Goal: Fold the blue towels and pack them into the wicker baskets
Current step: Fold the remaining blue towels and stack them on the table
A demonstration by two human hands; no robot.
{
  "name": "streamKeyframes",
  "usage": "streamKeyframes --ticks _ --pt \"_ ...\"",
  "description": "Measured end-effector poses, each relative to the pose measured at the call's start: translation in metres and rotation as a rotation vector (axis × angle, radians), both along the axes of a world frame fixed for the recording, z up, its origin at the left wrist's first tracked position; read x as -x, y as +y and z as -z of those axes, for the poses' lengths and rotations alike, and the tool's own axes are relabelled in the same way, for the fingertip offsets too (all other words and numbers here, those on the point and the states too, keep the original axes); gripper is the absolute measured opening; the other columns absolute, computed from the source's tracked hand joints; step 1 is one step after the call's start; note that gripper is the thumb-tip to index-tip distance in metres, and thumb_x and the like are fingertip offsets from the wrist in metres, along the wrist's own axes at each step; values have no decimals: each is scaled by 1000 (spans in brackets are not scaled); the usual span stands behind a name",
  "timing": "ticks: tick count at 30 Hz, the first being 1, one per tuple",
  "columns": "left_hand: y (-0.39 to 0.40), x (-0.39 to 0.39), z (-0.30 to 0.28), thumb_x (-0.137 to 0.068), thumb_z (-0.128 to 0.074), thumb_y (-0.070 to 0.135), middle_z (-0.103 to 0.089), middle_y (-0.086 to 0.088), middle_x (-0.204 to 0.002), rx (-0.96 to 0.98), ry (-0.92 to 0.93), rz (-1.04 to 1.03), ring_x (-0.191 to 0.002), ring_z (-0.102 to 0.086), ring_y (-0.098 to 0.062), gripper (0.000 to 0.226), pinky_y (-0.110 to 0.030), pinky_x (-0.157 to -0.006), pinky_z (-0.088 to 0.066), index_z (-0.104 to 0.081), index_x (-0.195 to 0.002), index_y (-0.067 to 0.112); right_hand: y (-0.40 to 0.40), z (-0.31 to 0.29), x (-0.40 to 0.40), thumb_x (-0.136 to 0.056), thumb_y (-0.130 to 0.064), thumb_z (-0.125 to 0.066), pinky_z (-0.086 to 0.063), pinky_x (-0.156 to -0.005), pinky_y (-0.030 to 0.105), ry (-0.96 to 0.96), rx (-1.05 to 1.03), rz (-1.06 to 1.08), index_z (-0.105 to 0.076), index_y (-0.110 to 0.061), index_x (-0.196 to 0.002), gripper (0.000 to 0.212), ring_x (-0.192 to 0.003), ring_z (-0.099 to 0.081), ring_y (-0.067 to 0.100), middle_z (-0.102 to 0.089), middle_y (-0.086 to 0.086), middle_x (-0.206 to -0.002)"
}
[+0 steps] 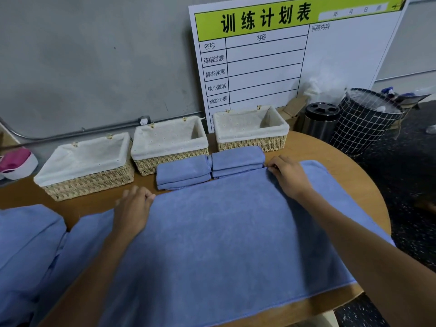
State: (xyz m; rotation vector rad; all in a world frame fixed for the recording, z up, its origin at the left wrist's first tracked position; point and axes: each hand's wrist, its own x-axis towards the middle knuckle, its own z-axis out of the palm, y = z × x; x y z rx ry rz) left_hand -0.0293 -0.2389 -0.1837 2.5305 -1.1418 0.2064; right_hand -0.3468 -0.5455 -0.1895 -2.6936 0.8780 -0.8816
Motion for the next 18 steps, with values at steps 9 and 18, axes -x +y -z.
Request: streamKeyframes --ticks 9,18 --pt "4 -19 6 -103 -54 29 -62 5 -92 142 82 136 -95 -60 -28 12 -44 -80 -38 -52 -91 30 -1 -2 -3 -94 -4 -57 -44 -70 45 -18 33 18 -63 -7 -93 7 -84 -52 34 -61 12 -92" --pt "11 -18 -8 -103 -43 47 -54 13 -80 328 28 171 -85 -50 -22 28 -47 -78 -35 -51 -81 31 -3 -7 -1 -96 -9 -58 -41 -72 43 -72 115 69 -63 -14 -96 7 -85 -49 29 -60 5 -93"
